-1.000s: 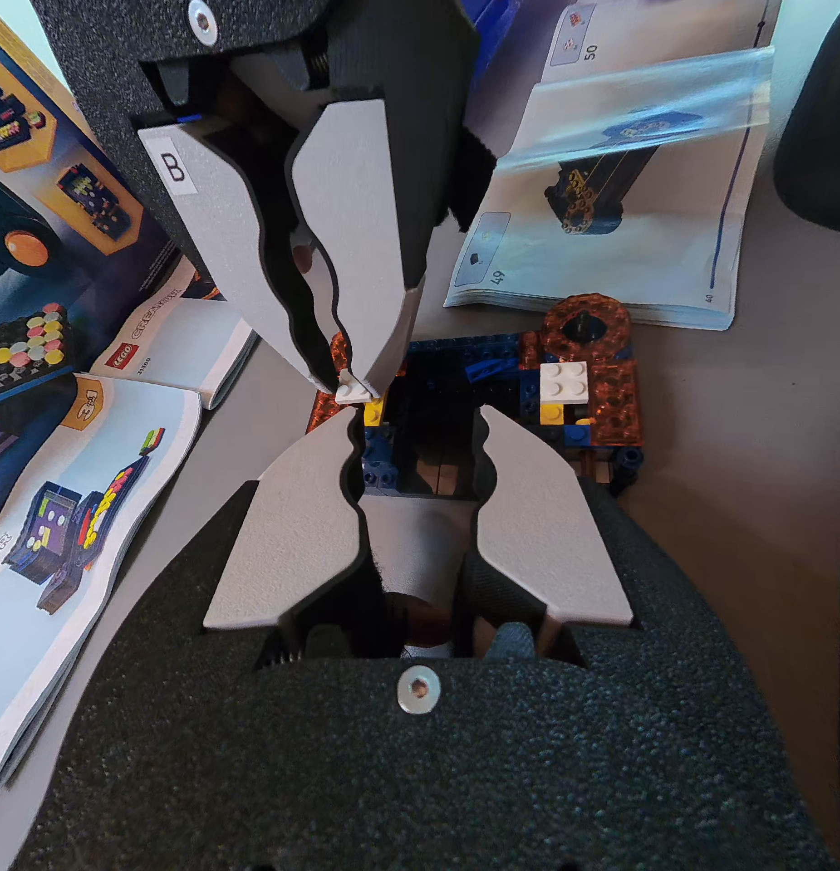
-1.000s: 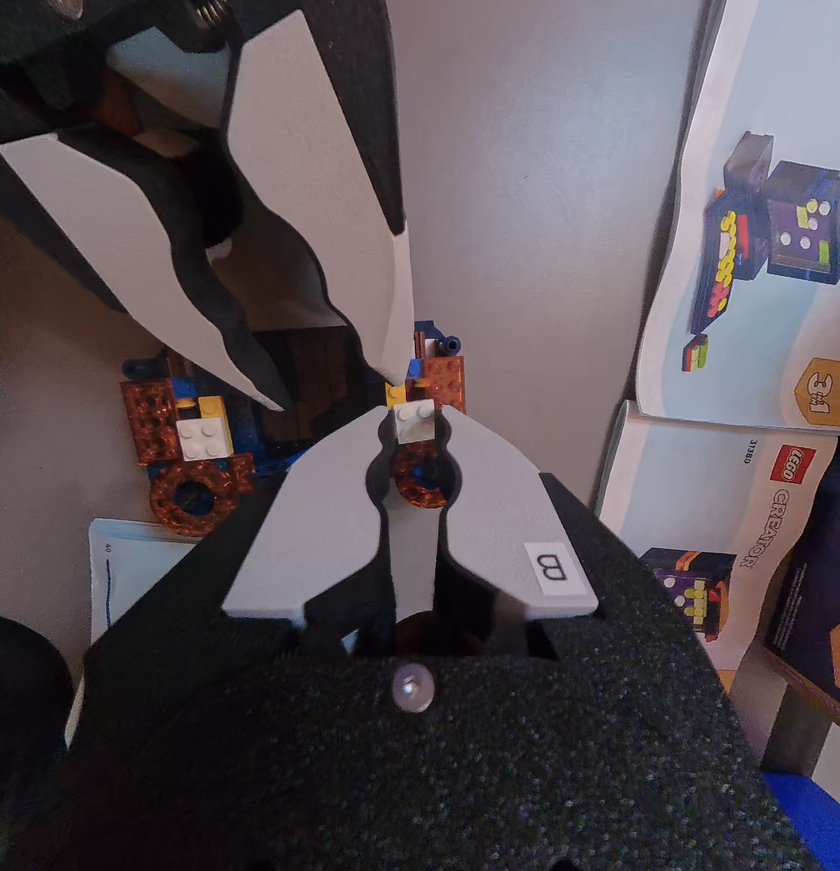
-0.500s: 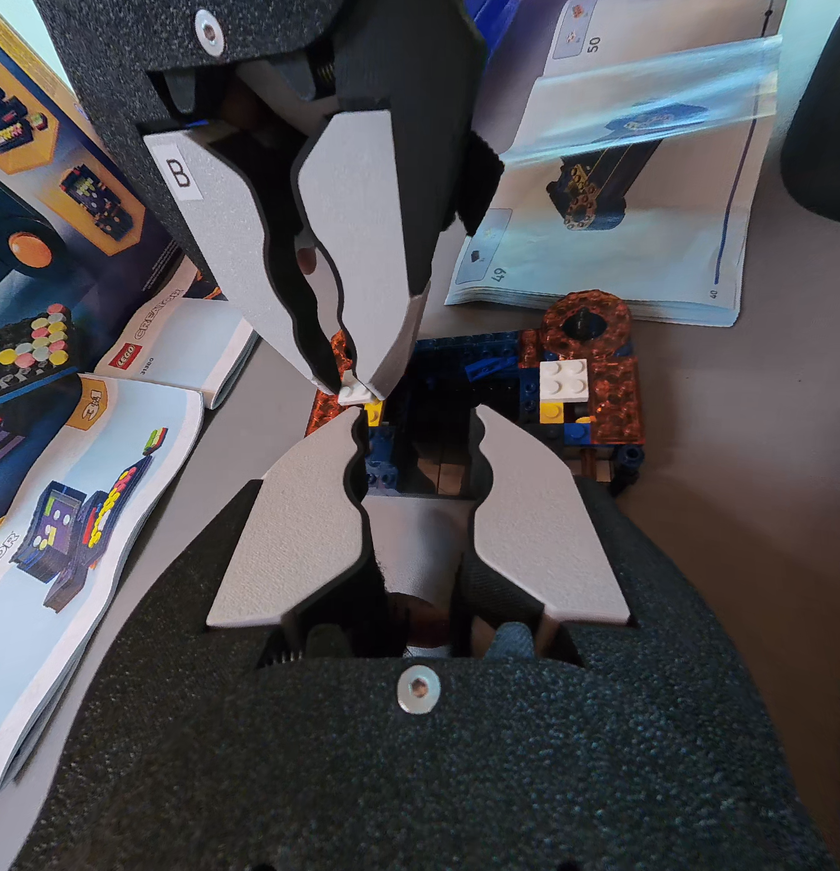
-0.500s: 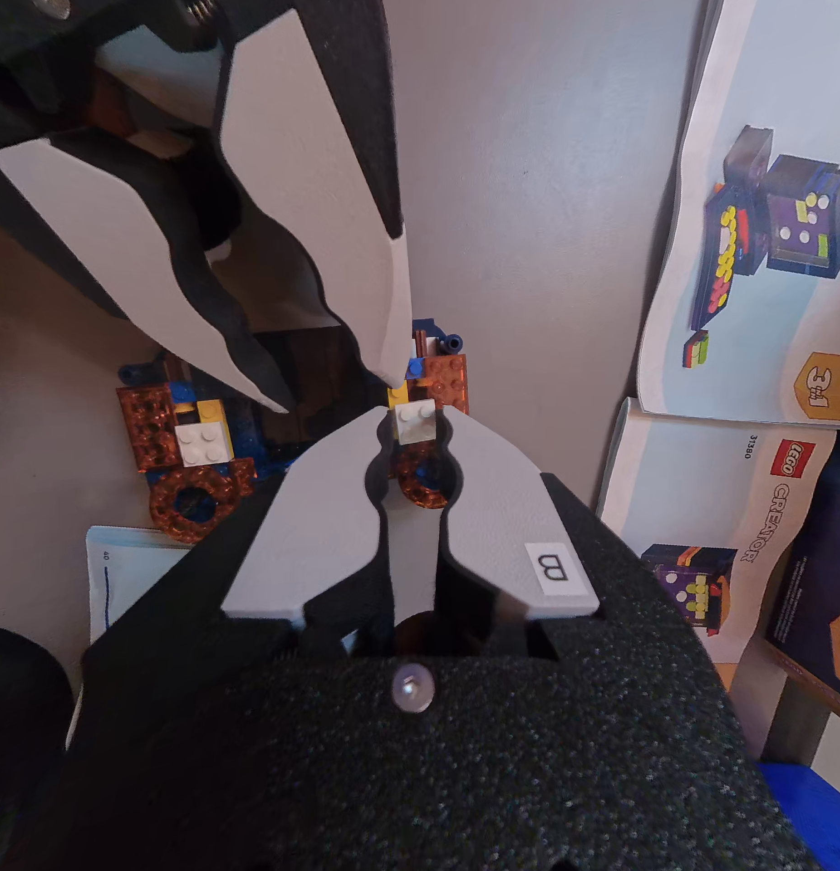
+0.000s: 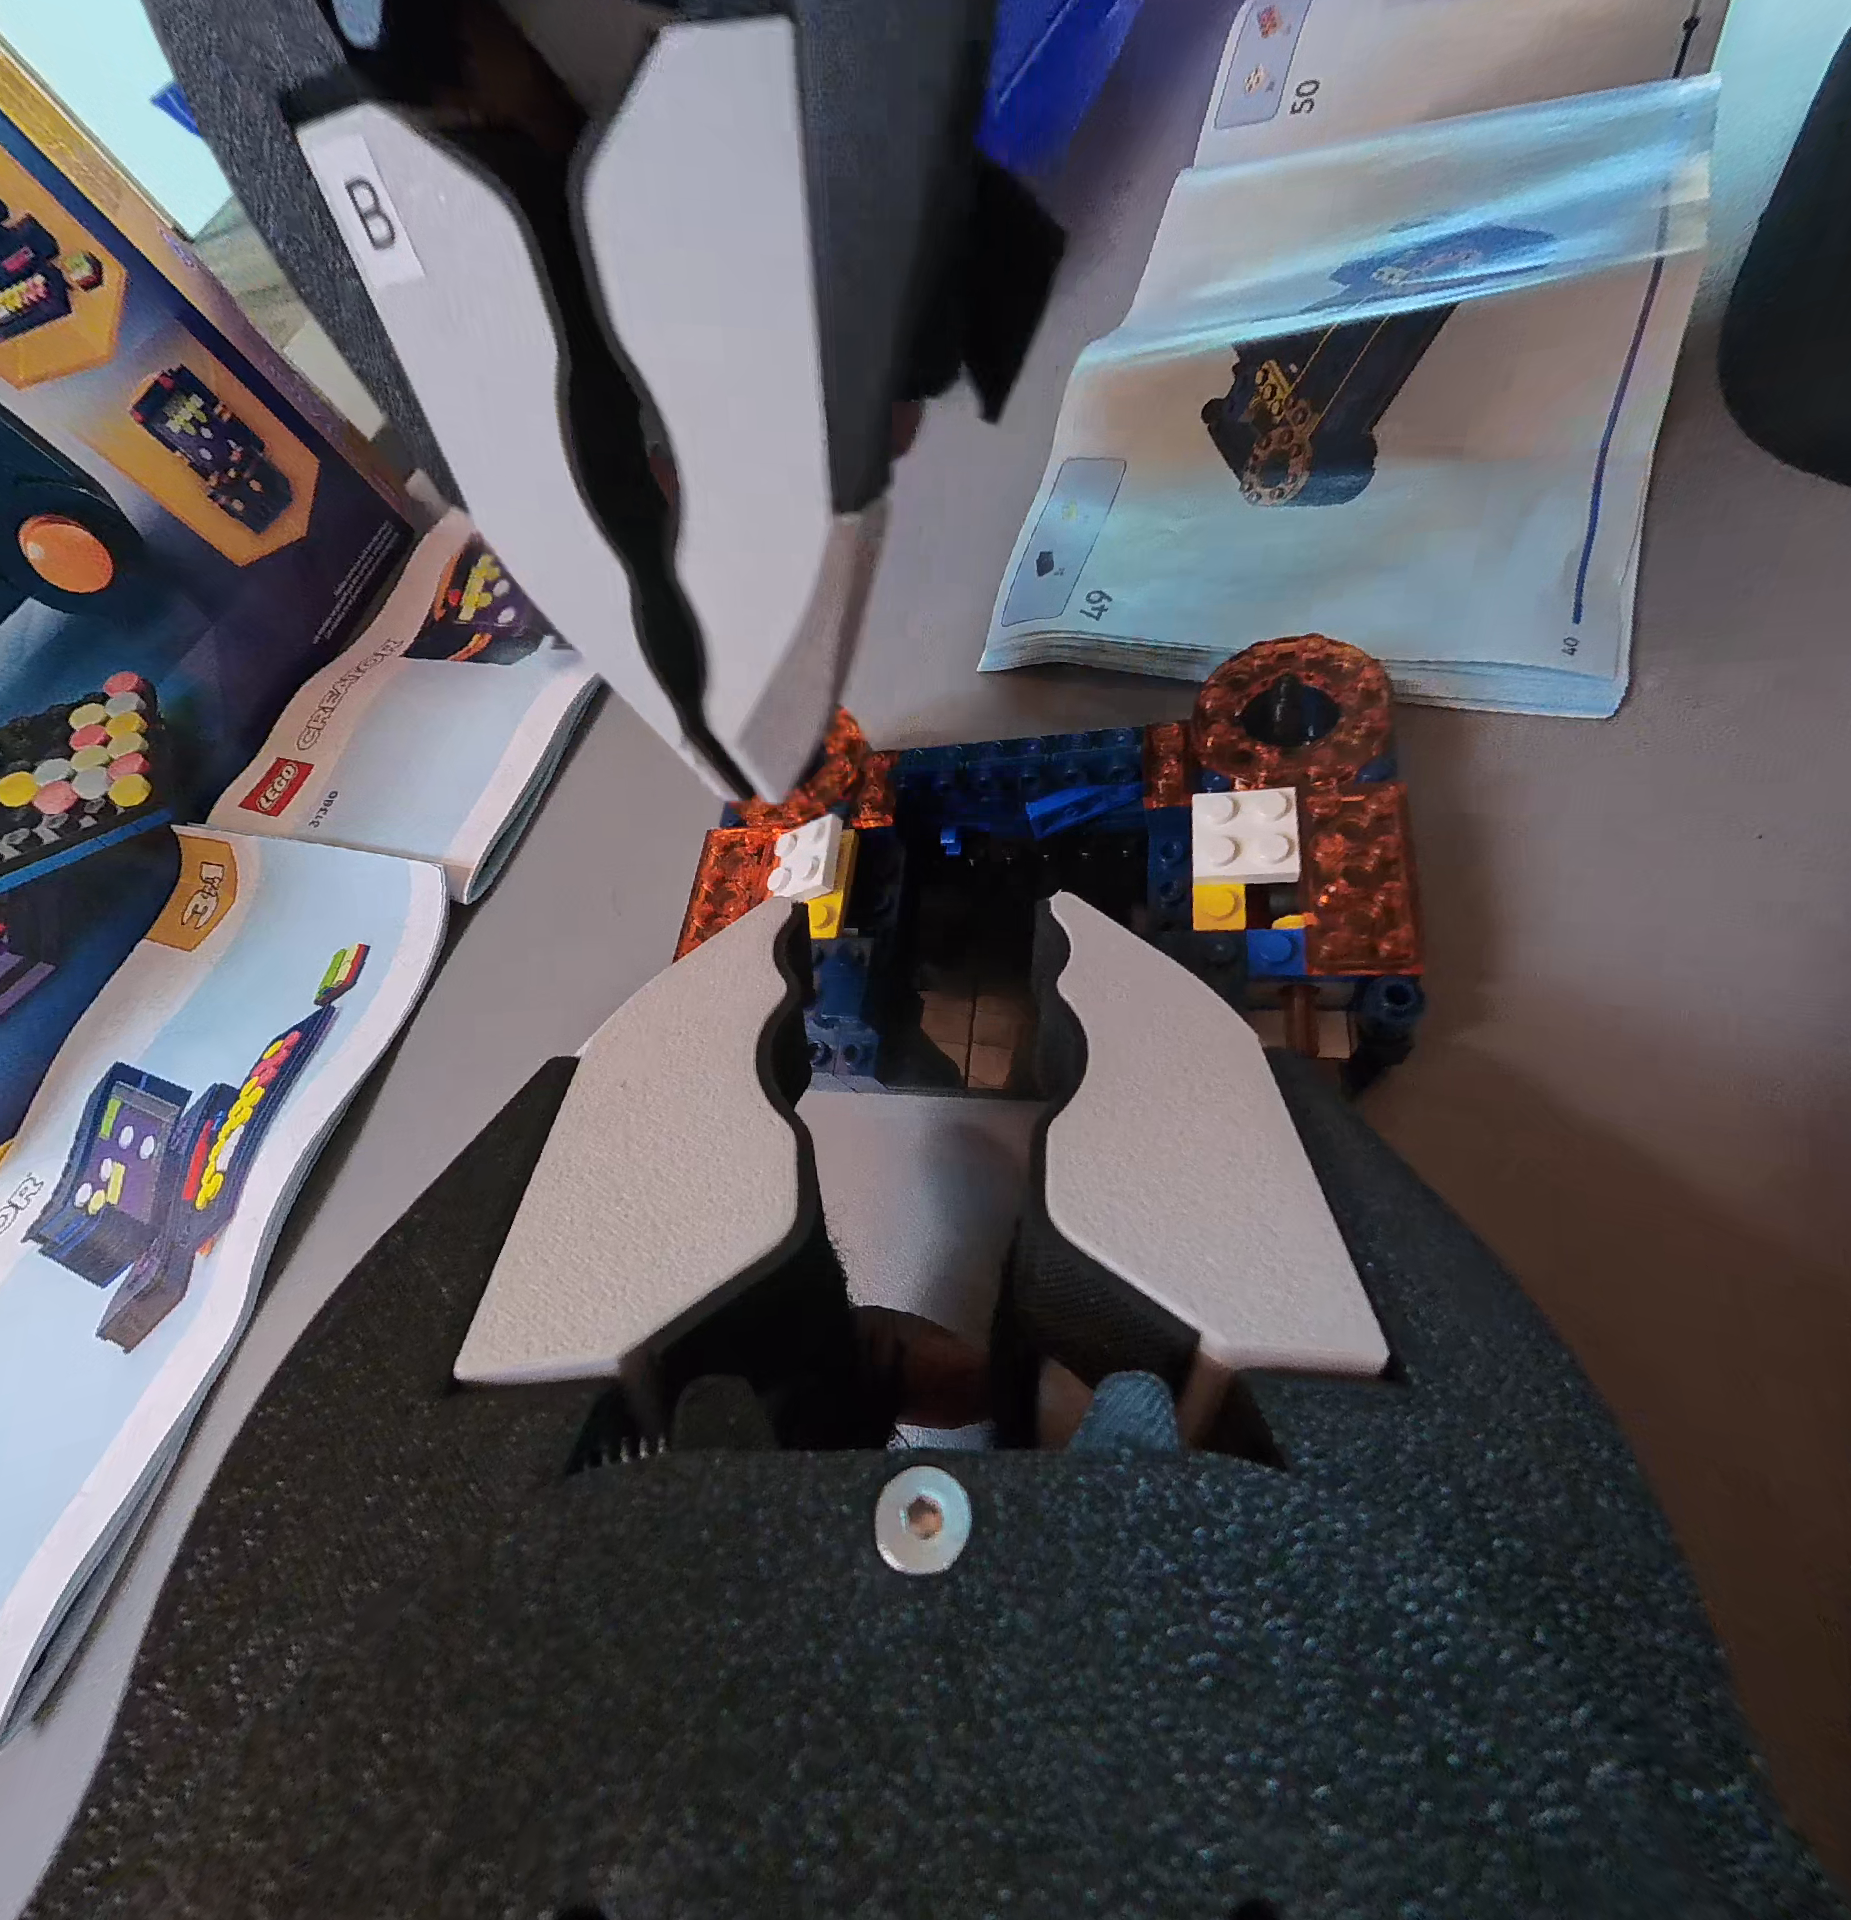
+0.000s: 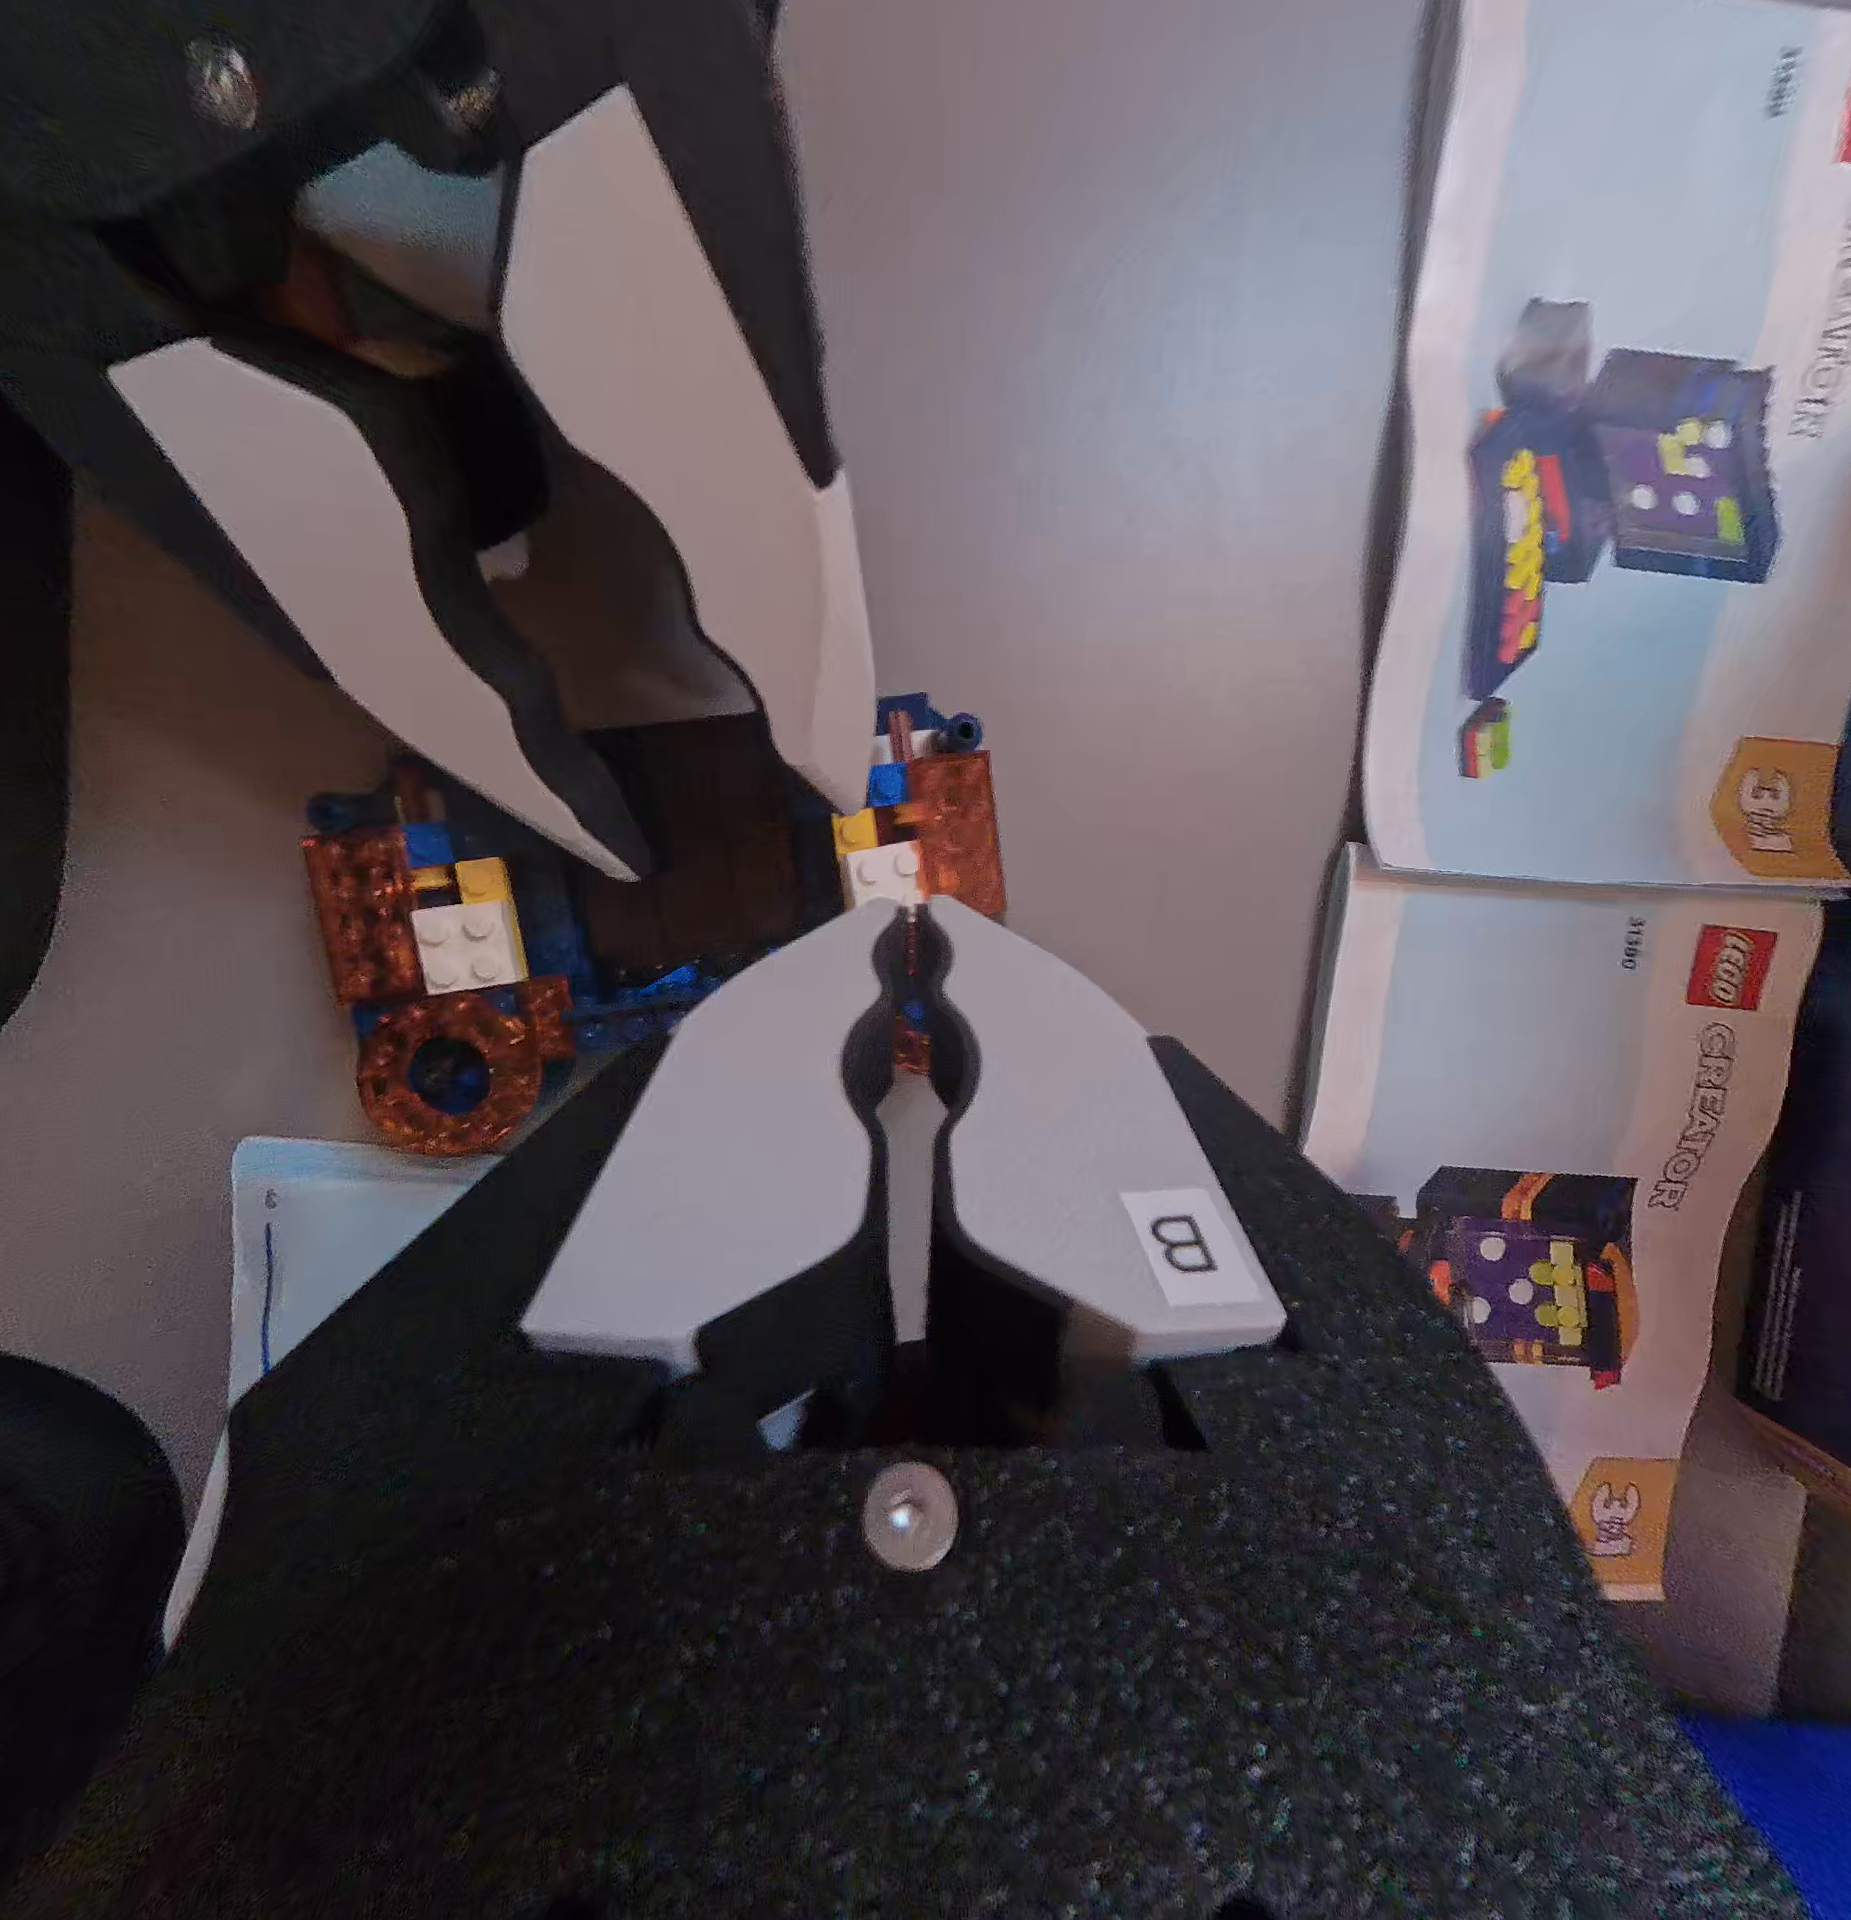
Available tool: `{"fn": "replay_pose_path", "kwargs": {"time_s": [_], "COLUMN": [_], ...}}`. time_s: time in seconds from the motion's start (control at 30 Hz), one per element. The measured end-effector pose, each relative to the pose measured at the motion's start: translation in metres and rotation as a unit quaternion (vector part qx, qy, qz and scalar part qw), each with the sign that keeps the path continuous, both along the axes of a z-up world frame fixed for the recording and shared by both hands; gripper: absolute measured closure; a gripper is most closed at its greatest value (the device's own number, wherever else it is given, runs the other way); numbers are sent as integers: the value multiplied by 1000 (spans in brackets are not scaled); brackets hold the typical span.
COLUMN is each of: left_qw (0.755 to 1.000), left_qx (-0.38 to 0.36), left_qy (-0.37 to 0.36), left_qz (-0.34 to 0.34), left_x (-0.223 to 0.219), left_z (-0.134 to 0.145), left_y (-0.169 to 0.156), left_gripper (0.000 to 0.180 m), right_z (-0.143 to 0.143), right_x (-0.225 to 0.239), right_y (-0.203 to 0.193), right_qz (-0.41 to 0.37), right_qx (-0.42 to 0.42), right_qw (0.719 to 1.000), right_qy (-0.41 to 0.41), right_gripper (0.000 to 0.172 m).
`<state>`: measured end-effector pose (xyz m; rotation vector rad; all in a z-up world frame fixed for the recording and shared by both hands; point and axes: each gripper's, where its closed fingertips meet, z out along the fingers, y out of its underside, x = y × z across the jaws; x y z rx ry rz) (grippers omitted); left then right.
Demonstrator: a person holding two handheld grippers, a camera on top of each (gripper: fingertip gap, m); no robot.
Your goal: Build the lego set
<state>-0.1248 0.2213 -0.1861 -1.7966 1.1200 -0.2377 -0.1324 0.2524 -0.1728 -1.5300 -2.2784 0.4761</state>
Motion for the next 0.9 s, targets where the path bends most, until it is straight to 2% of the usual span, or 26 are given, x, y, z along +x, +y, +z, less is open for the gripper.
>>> {"fn": "replay_pose_path", "kwargs": {"time_s": [0.13, 0.3, 0.5, 0.67, 0.8, 0.9], "left_qw": [1000, 1000, 1000, 999, 1000, 1000], "left_qx": [-1, -2, 8, 33, 5, 12], "left_qy": [2, 4, 9, -19, 7, 17], "left_qz": [1, 3, 0, -30, -24, -24], "left_x": [0, 0, 1, 10, 11, 11], "left_z": [-1, -1, -1, 9, -1, -2], "left_y": [0, 1, 1, -1, 2, 2], "left_gripper": [140, 140, 139, 142, 141, 145], "right_z": [3, -11, -11, -11, -11, -11], "right_x": [-5, -2, -1, 0, 1, 3], "right_y": [-5, -7, -9, -10, -11, -13], "right_qz": [1, 9, -1, -12, -16, -14], "right_qx": [-49, -33, -21, -14, -17, -25], "right_qw": [998, 999, 999, 999, 999, 998], "right_qy": [40, 23, 29, 39, 47, 53], "right_gripper": [172, 172, 172, 172, 172, 172]}}
